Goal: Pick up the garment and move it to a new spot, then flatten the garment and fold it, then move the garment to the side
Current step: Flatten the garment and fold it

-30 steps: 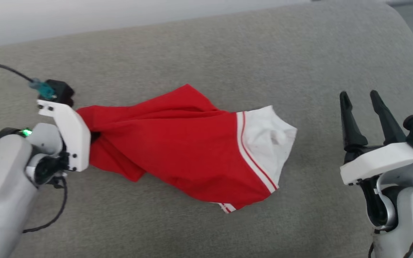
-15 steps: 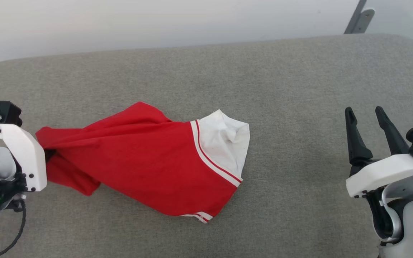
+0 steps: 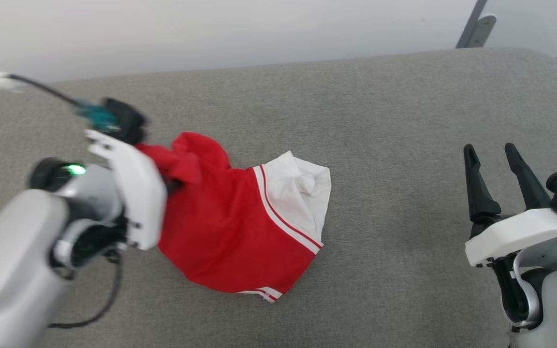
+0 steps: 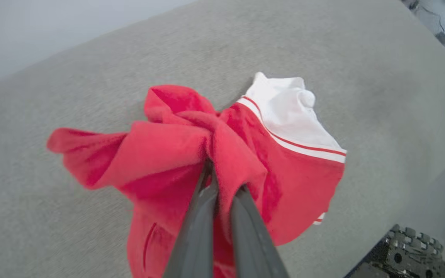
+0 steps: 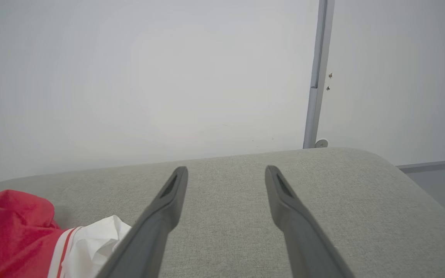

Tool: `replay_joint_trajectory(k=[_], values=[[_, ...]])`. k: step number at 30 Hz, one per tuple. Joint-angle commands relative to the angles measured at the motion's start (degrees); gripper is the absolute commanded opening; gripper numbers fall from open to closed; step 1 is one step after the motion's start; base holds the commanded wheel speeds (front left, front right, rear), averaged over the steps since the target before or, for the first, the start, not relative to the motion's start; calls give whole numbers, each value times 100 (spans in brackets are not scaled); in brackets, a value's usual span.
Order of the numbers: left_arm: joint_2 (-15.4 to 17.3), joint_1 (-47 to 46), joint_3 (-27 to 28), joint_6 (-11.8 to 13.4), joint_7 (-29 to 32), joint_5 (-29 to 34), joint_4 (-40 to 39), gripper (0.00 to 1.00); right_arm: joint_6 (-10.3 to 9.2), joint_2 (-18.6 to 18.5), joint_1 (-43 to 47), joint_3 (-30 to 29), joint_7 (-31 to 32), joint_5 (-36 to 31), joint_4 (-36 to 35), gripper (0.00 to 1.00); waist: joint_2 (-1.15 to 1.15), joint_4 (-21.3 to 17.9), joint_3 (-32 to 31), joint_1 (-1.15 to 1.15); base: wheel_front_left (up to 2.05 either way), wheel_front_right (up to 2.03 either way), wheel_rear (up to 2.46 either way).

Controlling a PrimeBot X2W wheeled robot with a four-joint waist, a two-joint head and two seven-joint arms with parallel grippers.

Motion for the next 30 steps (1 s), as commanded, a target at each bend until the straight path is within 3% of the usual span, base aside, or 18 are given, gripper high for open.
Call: replay_joint_trajectory(k=[1,10,16,17,18,19,20,23,30], values=[[-134,-130,-133,-52,112,43,-79,0,0,1,51,1,-55,44,12,100,0,-58,17,0,0,0,0],[-890,-334,-880,-457,423,67,-48,0,0,0,-83,107,-190,175,139,100,0,-316,189,0,0,0,0],[-1258,-371,-1351,-667,184,220,451,0,0,1,-220,194,-316,268,299,100,0,-441,318,0,0,0,0],[-1289,-381,-1421,-692,153,217,546,12,0,1,-243,208,-338,278,322,100,0,-449,328,0,0,0,0],[-1305,-416,-1452,-710,97,230,621,39,0,0,-260,226,-360,282,341,100,0,-456,334,0,0,0,0],[-1326,-455,-1495,-705,56,232,677,83,0,1,-272,246,-370,275,362,100,0,-460,337,0,0,0,0],[-1352,-479,-1519,-718,30,181,710,100,0,1,-276,267,-396,283,381,100,0,-458,336,0,0,0,0],[-1377,-507,-1458,-734,-33,7,745,100,0,-1,-262,274,-423,272,427,100,0,-444,309,0,0,0,0],[-1102,-671,-1184,-702,105,-463,448,100,0,-1,-98,208,-489,232,502,100,0,-292,74,0,0,0,0]])
